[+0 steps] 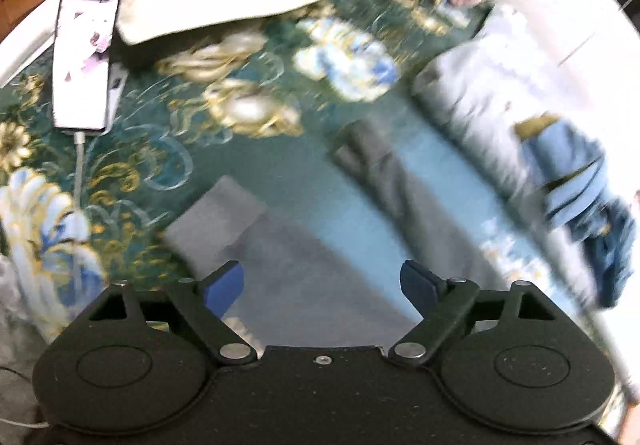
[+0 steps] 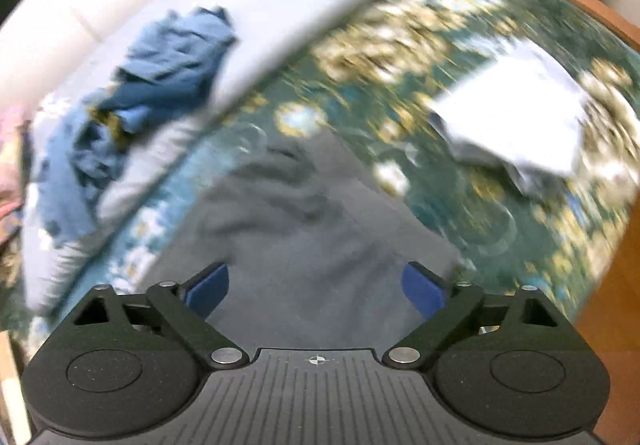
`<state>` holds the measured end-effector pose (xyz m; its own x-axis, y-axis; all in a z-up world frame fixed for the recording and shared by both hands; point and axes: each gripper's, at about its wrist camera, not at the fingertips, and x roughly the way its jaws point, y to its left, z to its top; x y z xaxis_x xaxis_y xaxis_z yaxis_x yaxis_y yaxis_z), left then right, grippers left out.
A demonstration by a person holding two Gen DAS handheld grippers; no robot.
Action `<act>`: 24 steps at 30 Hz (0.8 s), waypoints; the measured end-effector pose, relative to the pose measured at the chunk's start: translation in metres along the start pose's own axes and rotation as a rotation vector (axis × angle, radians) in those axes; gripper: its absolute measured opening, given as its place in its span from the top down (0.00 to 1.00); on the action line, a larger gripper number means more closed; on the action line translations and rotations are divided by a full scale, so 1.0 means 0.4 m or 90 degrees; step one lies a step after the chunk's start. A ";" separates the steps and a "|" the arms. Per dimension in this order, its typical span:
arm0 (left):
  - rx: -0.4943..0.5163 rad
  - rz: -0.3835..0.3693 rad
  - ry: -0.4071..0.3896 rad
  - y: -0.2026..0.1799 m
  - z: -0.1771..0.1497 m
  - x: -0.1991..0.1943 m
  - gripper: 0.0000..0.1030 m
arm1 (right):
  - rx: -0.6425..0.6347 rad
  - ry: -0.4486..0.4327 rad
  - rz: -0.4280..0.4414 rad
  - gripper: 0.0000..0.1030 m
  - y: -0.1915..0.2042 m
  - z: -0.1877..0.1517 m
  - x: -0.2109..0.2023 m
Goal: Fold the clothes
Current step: 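Open both grippers and lift them away from the grey garment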
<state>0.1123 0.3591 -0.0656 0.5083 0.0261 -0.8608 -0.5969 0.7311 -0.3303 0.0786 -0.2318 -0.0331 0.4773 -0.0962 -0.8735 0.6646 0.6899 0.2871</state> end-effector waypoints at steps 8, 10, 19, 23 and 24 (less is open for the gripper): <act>0.040 -0.062 -0.122 -0.165 -0.017 -0.129 0.02 | -0.127 0.014 0.122 0.00 0.099 0.116 0.069; 0.061 -0.071 -0.154 -0.203 -0.027 -0.166 0.02 | -0.166 0.010 0.137 0.00 0.136 0.118 0.083; 0.174 -0.016 -0.241 -0.337 -0.073 -0.251 0.02 | -0.386 -0.096 0.230 0.00 0.271 0.113 0.030; 0.154 0.010 -0.241 -0.356 -0.056 -0.240 0.02 | -0.390 -0.078 0.249 0.00 0.289 0.111 0.026; 0.158 0.014 -0.239 -0.358 -0.050 -0.232 0.02 | -0.388 -0.073 0.249 0.00 0.293 0.110 0.029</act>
<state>0.1382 0.2384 0.0541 0.7145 0.2552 -0.6514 -0.4664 0.8678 -0.1716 0.1873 -0.1837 0.0079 0.6936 0.1877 -0.6954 0.0111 0.9626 0.2708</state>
